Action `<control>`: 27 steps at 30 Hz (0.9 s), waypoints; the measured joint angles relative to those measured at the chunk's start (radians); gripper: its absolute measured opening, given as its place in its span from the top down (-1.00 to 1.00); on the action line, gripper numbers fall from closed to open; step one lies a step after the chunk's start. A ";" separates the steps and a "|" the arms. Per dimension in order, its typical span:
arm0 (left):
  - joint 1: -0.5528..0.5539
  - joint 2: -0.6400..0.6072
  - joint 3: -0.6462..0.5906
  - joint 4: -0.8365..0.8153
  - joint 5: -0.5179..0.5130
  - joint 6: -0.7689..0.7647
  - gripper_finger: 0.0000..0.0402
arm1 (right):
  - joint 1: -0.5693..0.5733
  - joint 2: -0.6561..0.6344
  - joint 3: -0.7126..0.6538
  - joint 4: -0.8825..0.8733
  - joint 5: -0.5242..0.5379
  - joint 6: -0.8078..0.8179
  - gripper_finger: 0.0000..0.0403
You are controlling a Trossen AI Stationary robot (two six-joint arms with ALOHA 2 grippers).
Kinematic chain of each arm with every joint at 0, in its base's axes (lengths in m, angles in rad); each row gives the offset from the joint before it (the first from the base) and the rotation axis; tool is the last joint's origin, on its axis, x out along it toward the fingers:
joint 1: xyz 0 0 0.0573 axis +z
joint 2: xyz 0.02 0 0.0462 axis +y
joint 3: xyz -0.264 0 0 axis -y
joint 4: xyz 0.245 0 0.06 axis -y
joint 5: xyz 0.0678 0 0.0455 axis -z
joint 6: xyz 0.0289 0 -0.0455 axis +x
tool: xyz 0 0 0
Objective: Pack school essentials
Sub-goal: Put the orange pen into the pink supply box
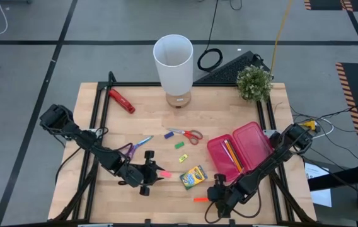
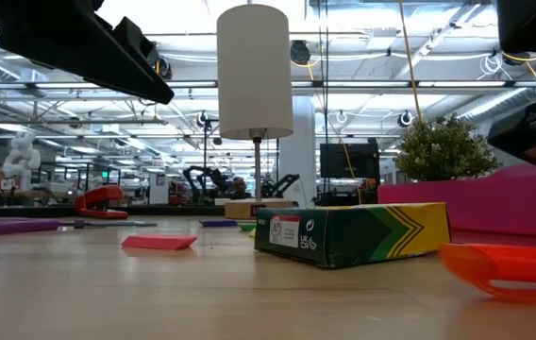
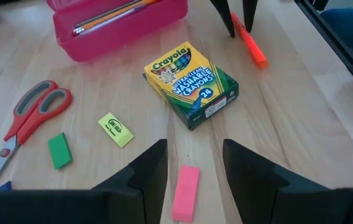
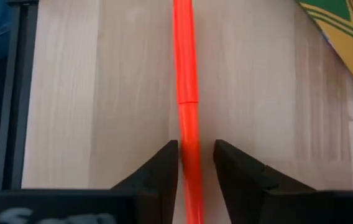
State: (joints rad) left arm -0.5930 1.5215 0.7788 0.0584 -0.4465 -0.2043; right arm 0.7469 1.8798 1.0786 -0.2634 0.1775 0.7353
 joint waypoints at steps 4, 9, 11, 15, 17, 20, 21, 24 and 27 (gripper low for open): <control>0.000 0.000 0.000 0.000 0.000 0.000 0.21 | -0.007 0.019 0.001 -0.003 -0.003 -0.001 0.62; 0.001 0.000 0.000 0.000 0.000 0.004 0.21 | -0.005 0.001 -0.001 0.001 0.005 -0.016 0.90; 0.001 0.000 0.000 0.001 0.000 0.004 0.21 | -0.005 -0.010 -0.002 0.003 0.005 -0.018 0.92; 0.001 0.000 0.000 0.006 0.000 0.001 0.21 | -0.004 -0.030 -0.006 0.002 0.019 -0.015 0.87; 0.001 0.000 0.000 0.006 0.000 0.001 0.21 | -0.004 -0.043 -0.006 -0.001 0.029 -0.015 0.83; 0.001 0.000 0.000 0.006 0.000 -0.001 0.21 | -0.006 -0.072 -0.006 0.001 0.037 -0.015 0.85; 0.001 0.000 0.000 0.007 0.000 -0.004 0.21 | -0.007 -0.085 -0.006 -0.002 0.049 -0.015 0.86; 0.001 0.000 0.000 0.008 0.000 -0.009 0.21 | -0.009 -0.128 -0.006 -0.006 0.086 -0.021 0.90; 0.001 0.000 0.000 0.012 0.000 -0.018 0.21 | -0.014 -0.187 -0.006 -0.014 0.165 -0.016 0.89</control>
State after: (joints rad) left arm -0.5922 1.5215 0.7788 0.0705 -0.4465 -0.2223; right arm 0.7331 1.6926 1.0729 -0.2778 0.3426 0.7196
